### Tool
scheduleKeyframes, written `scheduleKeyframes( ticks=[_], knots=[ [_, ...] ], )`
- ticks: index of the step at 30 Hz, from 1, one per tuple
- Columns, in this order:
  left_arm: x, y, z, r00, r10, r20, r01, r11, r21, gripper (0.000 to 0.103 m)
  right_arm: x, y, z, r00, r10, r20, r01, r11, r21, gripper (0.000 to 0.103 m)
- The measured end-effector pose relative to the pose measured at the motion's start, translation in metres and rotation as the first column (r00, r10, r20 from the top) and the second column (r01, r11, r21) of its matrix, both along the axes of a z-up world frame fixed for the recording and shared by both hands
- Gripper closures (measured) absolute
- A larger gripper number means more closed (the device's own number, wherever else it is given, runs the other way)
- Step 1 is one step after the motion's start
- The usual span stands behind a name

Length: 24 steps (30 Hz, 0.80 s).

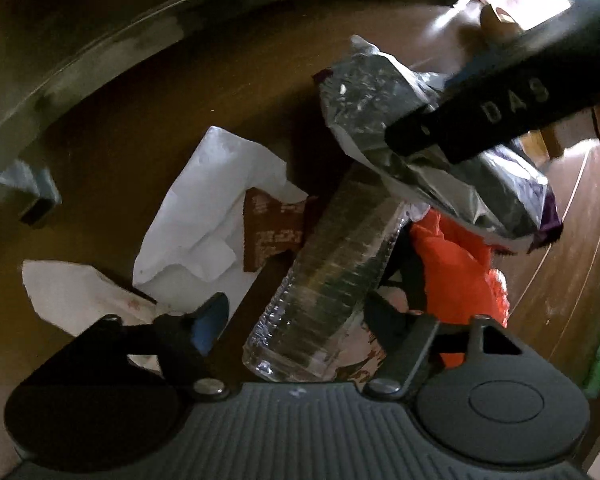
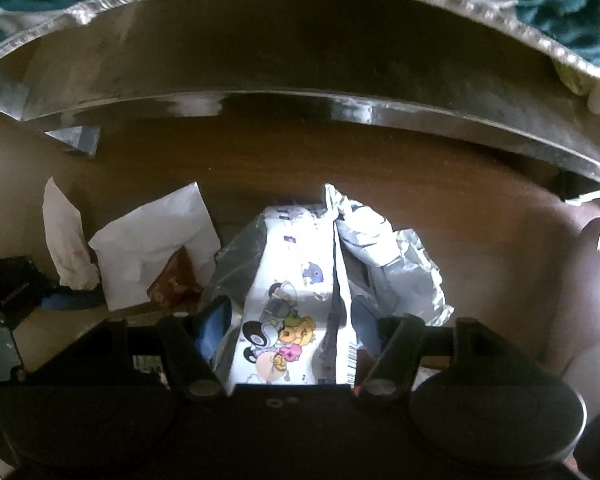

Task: Collect trash
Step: 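Lower the left tool to the clear plastic tray while the right tool reaches the foil wrapper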

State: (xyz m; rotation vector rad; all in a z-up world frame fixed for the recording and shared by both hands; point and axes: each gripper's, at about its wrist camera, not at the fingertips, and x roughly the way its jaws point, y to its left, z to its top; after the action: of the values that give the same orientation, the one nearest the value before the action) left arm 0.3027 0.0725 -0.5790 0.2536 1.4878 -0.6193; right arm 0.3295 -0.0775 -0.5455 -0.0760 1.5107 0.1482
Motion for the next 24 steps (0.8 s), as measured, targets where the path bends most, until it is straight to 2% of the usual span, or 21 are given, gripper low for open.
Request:
scheduleKeyframes(
  ticks=[1,4,5,7,11,12,13,14,17,19,24],
  knots=[
    [0.000,0.001,0.000,1.000,0.009,-0.001,-0.009,1.000,0.001,0.042,-0.001,0.000,0.000,1.000,0.005,0.005,-0.005,1.000,-0.004,0.040],
    [-0.001,0.001,-0.002,1.000,0.021,-0.004,-0.021,0.999,0.024,0.053,-0.004,0.000,-0.001,1.000,0.018,0.013,-0.018,1.000,-0.009,0.042],
    [-0.003,0.000,-0.001,1.000,0.019,-0.002,-0.018,0.999,0.027,0.055,-0.006,-0.001,-0.001,1.000,0.020,0.014,-0.020,1.000,-0.017,0.043],
    [-0.007,-0.003,0.001,1.000,0.006,0.006,-0.006,0.999,0.038,0.066,-0.008,-0.001,0.000,0.999,0.024,0.027,-0.023,0.999,-0.030,0.049],
    [-0.013,-0.006,0.002,1.000,-0.012,0.015,0.011,0.999,0.048,0.074,-0.010,-0.002,0.000,0.999,0.034,0.010,-0.034,0.999,-0.039,0.096],
    [-0.014,-0.008,0.004,1.000,-0.013,0.015,0.012,0.999,0.052,0.078,-0.010,-0.002,0.001,0.999,0.037,0.008,-0.037,0.998,-0.050,0.099],
    [-0.015,-0.009,0.005,1.000,-0.013,0.013,0.012,0.998,0.057,0.084,-0.011,-0.002,0.002,0.999,0.041,0.010,-0.040,0.997,-0.059,0.100],
    [-0.016,-0.009,0.006,1.000,-0.013,0.014,0.012,0.998,0.057,0.086,-0.012,-0.003,0.004,0.999,0.044,0.017,-0.043,0.997,-0.066,0.103],
    [-0.020,-0.008,0.015,1.000,-0.018,0.023,0.016,0.999,0.050,0.088,-0.016,-0.006,0.014,0.998,0.056,0.043,-0.052,0.995,-0.082,0.103],
    [-0.023,-0.007,0.023,0.999,-0.015,0.040,0.013,0.999,0.048,0.099,-0.021,-0.011,0.023,0.996,0.060,0.059,-0.054,0.995,-0.087,0.103],
    [-0.028,-0.007,0.041,0.998,-0.018,0.055,0.015,0.998,0.057,0.099,-0.033,-0.026,0.057,0.996,0.033,0.085,-0.028,0.998,-0.058,0.103]
  ],
)
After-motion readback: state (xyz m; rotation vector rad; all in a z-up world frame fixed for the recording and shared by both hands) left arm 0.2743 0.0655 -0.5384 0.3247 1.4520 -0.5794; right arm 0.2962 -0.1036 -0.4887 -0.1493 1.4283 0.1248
